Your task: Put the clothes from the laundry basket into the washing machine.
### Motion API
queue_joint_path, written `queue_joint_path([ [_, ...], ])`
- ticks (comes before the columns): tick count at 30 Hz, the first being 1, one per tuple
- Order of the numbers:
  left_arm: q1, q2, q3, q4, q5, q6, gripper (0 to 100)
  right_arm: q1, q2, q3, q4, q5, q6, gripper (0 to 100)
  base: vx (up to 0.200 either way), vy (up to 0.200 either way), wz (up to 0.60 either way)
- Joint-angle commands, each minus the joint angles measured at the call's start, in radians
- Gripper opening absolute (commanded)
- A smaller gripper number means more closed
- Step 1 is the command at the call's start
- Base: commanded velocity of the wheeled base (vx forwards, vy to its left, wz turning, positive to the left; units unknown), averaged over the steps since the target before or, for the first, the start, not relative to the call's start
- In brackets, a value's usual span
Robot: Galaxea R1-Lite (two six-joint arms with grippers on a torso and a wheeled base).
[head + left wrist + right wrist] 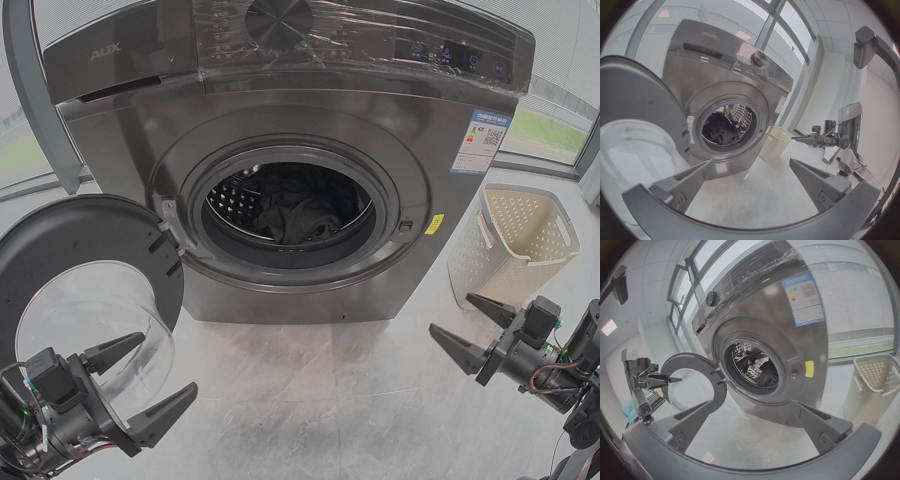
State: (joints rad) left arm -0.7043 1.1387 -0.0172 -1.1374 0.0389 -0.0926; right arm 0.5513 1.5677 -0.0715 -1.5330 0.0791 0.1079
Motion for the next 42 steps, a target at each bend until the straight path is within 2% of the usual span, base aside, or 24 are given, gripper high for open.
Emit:
queue_joint_path([
  [1,0.123,-0.298,0.014,0.179,-0.002,0.019,100,-0.125,-0.161,0.071,0.027,-0.022,0.0,100,0.0,0.0,0.0],
  [4,0.19,-0.415,0.014,0.295,-0.005,0.024,100,-0.16,-0.268,0.071,0.111,-0.05,-0.011,100,0.0,0.0,0.0],
  [7,0.236,-0.491,0.013,0.381,-0.005,0.03,100,-0.163,-0.379,0.071,0.238,-0.087,-0.013,100,-0.133,0.0,0.0],
  [11,0.305,-0.6,0.014,0.481,-0.005,0.028,100,-0.195,-0.557,0.071,0.465,-0.151,-0.005,100,-0.2,0.0,0.0],
  [15,0.365,-0.689,0.014,0.57,-0.007,0.028,100,-0.297,-0.713,0.071,0.622,-0.147,-0.007,100,-0.15,0.0,0.0],
  [17,0.373,-0.702,0.014,0.584,-0.007,0.028,100,-0.314,-0.75,0.071,0.649,-0.148,-0.013,100,0.0,0.0,0.0],
  [19,0.413,-0.763,0.016,0.645,-0.007,0.028,100,-0.373,-0.913,0.071,0.801,-0.144,-0.022,100,-0.2,0.0,0.0],
  [21,0.42,-0.771,0.016,0.654,-0.007,0.027,100,-0.379,-0.928,0.071,0.821,-0.144,-0.022,100,-0.2,0.0,0.0],
  [22,0.462,-0.812,0.016,0.705,-0.007,0.027,100,-0.407,-1.026,0.071,0.935,-0.144,-0.02,100,-0.2,0.0,0.0],
  [27,0.543,-0.933,0.016,0.846,-0.008,0.025,100,-0.436,-1.23,0.071,1.142,-0.133,-0.02,100,-0.04,0.0,0.0],
  [30,0.588,-1.048,0.017,0.99,-0.033,0.031,100,-0.438,-1.387,0.071,1.294,-0.102,-0.022,100,0.0,0.0,0.0],
  [32,0.598,-1.047,0.017,1.052,-0.019,0.033,100,-0.444,-1.476,0.071,1.416,-0.084,-0.017,100,0.0,0.0,0.0],
  [34,0.605,-1.047,0.017,1.068,-0.004,0.031,100,-0.448,-1.479,0.071,1.475,-0.093,-0.016,100,0.0,0.0,0.0],
  [35,0.641,-1.05,0.017,1.073,0.018,0.033,100,-0.45,-1.465,0.071,1.473,-0.124,-0.005,100,0.0,0.0,0.0],
  [36,0.687,-1.068,0.017,1.076,0.016,0.043,100,-0.455,-1.462,0.071,1.473,-0.16,-0.013,100,0.0,0.0,0.0],
  [38,0.732,-1.11,0.017,1.09,0.015,0.068,100,-0.462,-1.46,0.071,1.479,-0.19,-0.027,100,0.0,0.0,0.0],
  [39,0.724,-1.103,0.017,1.094,0.018,0.066,100,-0.482,-1.468,0.071,1.482,-0.171,-0.042,100,0.0,0.2,0.0],
  [41,0.723,-1.102,0.017,1.102,0.019,0.043,100,-0.531,-1.497,0.071,1.51,-0.102,-0.097,100,0.0,0.2,0.0],
  [42,0.721,-1.102,0.017,1.104,0.021,0.034,100,-0.557,-1.549,0.068,1.545,-0.044,-0.126,100,0.0,0.2,0.0],
])
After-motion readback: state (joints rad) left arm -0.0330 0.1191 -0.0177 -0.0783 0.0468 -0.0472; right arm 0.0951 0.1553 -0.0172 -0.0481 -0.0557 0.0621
